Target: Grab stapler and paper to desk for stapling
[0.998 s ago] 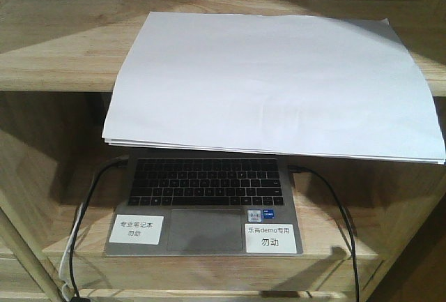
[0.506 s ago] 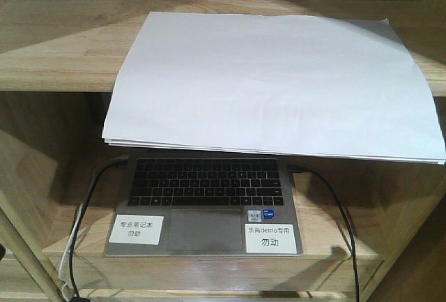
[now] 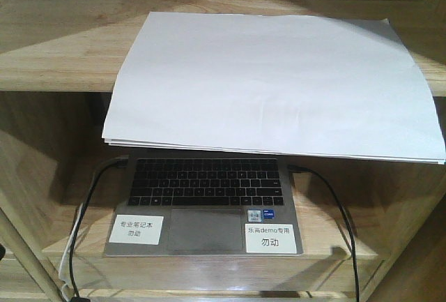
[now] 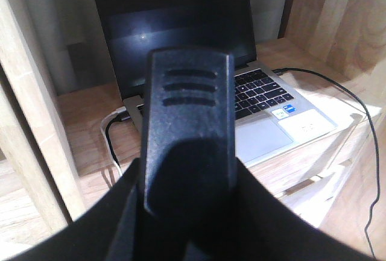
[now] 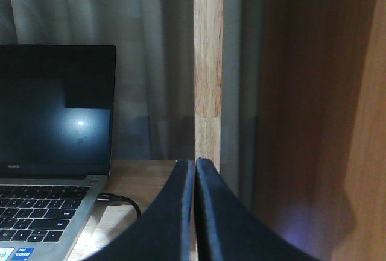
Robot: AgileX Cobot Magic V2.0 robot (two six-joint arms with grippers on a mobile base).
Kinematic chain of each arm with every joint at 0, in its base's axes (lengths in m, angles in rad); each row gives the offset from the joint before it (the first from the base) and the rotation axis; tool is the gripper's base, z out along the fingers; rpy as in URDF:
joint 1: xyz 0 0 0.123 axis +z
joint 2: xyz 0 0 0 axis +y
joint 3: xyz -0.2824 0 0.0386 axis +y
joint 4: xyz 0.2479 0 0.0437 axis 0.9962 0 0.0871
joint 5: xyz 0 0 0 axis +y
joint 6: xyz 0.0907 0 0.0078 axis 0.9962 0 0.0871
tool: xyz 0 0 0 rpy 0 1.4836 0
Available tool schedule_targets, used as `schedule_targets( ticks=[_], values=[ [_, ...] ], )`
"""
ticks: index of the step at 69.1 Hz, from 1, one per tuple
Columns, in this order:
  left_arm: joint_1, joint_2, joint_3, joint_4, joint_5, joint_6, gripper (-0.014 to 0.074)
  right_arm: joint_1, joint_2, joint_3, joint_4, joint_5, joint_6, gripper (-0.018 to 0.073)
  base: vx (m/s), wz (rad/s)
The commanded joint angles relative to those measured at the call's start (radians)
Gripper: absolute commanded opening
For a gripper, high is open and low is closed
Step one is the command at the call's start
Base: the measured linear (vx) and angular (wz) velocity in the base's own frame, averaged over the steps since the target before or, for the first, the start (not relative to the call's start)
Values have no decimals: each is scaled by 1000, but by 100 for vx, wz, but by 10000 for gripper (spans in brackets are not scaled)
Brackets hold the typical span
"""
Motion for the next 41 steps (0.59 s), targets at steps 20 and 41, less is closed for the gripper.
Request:
schedule_targets(
  ticks=[20, 41],
  values=[
    [-3, 12, -27, -12, -106, -9, -6, -1, -10, 5, -117, -49, -210, -10, 0, 0],
    [-3, 12, -27, -12, -106, -9, -6, -1, -10, 5, -118, -27, -11, -10, 0, 0]
  ],
)
